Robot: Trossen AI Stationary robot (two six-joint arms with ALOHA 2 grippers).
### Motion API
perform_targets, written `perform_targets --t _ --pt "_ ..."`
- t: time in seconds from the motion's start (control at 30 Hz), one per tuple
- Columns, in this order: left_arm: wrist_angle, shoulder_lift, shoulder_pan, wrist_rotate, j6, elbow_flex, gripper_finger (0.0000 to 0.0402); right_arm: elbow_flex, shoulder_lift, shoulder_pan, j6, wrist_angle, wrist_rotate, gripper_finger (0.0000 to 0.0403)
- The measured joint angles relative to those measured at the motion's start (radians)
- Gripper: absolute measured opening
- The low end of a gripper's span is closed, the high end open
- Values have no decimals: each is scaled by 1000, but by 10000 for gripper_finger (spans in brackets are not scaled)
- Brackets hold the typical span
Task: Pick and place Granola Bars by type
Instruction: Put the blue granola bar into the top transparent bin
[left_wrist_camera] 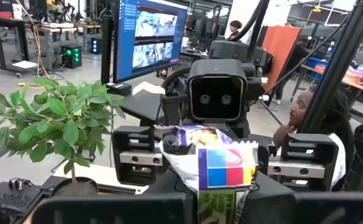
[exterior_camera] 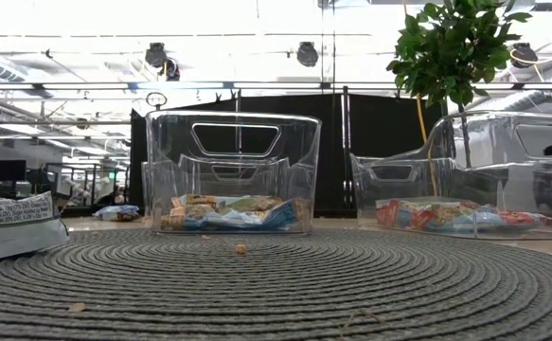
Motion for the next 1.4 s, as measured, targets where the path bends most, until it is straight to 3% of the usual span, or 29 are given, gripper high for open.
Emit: perform_targets --t 0.23,0.5,0.7,0.93,1.07,1.4 --pt "-2 0 0 -9 -3 0 26 0 -17 16 -80 -23 -2 44" --pt "-28 -59 22 -40 53 2 24 -1 -120 46 -226 -87 -1 45" --pt "-132 -114 94 -96 78 4 23 -1 -230 46 -216 -330 -2 45" --pt "-317 -134 245 -80 48 3 23 -19 -301 82 -173 -648 -3 45" --pt "-410 -126 324 -72 46 1 23 -136 -368 104 -165 -573 -3 45" --pt "-556 -89 504 -28 32 2 22 -592 -638 131 -80 -243 -3 45"
